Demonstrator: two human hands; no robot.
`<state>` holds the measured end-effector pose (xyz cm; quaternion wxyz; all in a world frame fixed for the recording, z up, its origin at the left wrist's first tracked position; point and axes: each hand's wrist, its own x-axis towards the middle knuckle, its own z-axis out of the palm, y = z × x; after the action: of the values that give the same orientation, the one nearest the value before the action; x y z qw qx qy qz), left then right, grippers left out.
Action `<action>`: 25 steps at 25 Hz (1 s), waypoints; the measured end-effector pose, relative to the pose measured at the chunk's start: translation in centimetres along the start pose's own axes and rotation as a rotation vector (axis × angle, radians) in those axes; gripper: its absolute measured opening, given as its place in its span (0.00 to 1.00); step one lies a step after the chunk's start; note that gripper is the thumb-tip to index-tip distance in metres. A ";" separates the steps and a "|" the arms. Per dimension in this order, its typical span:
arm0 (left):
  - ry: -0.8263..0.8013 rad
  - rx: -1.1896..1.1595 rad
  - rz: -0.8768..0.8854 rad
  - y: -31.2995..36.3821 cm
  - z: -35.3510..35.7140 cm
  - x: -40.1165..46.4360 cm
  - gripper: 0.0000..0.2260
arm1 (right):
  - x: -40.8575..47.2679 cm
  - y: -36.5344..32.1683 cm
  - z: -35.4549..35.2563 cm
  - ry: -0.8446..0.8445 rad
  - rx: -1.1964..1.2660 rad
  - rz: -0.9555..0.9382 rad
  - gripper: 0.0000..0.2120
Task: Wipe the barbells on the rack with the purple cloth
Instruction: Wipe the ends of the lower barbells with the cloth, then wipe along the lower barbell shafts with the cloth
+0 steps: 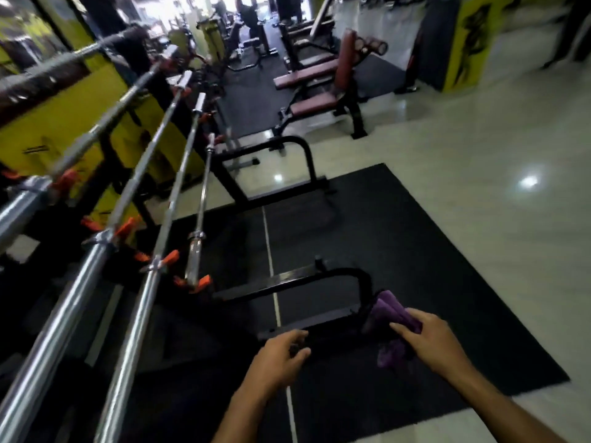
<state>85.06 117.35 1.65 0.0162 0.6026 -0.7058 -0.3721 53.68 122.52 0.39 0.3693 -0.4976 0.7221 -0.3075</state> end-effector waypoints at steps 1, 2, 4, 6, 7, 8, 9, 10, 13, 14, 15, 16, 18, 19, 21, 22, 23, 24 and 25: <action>-0.024 -0.004 0.002 1.2 1.1 1.8 0.18 | 0.6 1.9 -1.4 0.026 0.011 0.025 0.02; -0.039 -0.015 0.015 2.4 2.1 3.5 0.17 | 1.1 3.7 -2.8 0.051 0.020 0.050 0.01; -0.069 -0.042 0.040 4.6 3.7 6.7 0.17 | 2.3 6.7 -5.2 0.106 0.024 0.100 0.02; -0.091 -0.040 0.053 6.3 4.8 9.4 0.16 | 3.7 9.0 -7.1 0.156 0.014 0.144 0.01; -0.089 -0.040 0.054 6.7 5.2 10.6 0.15 | 4.5 9.9 -7.8 0.171 0.011 0.155 0.02; -0.088 -0.039 0.059 7.2 5.8 12.2 0.15 | 5.4 10.9 -8.5 0.181 0.014 0.172 0.04; -0.093 -0.035 0.064 7.5 6.5 13.8 0.15 | 6.3 11.8 -9.2 0.187 0.015 0.188 0.05; -0.109 -0.021 0.069 7.8 7.2 15.4 0.15 | 7.2 12.6 -9.9 0.193 0.008 0.205 0.06; -0.192 0.030 0.070 9.5 9.7 21.1 0.15 | 10.8 15.4 -11.4 0.197 -0.016 0.300 0.05; -0.218 0.027 0.073 10.2 10.6 23.1 0.15 | 12.2 16.1 -11.9 0.195 -0.022 0.333 0.08; -0.244 0.020 0.067 11.0 11.4 25.1 0.16 | 13.6 17.0 -12.4 0.189 -0.025 0.349 0.11; -0.273 0.015 0.052 11.8 12.3 27.7 0.16 | 15.4 17.9 -13.1 0.177 -0.037 0.374 0.12; -0.305 0.039 0.042 13.7 13.4 32.0 0.17 | 18.8 18.8 -15.6 0.177 -0.028 0.416 0.10; -0.333 0.050 0.044 15.2 13.7 33.4 0.17 | 20.0 18.9 -17.0 0.193 -0.011 0.429 0.10; -0.371 0.088 0.096 18.6 13.5 36.6 0.17 | 23.3 18.6 -20.3 0.252 -0.014 0.441 0.10; -0.388 0.102 0.116 19.8 13.2 38.1 0.17 | 25.0 18.3 -21.8 0.265 -0.017 0.440 0.10; -0.385 0.102 0.128 20.8 12.8 39.5 0.16 | 26.9 18.2 -23.1 0.271 0.002 0.438 0.10; -0.390 0.108 0.118 21.5 12.3 41.2 0.16 | 28.9 18.0 -24.1 0.285 0.022 0.440 0.10; -0.390 0.115 0.106 21.9 11.6 43.1 0.17 | 31.2 18.0 -24.9 0.316 0.048 0.453 0.09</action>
<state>49.47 85.95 -13.18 -0.1357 0.4811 -0.7464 -0.4393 16.76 100.62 -7.90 0.3230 -0.2604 0.8561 -0.3082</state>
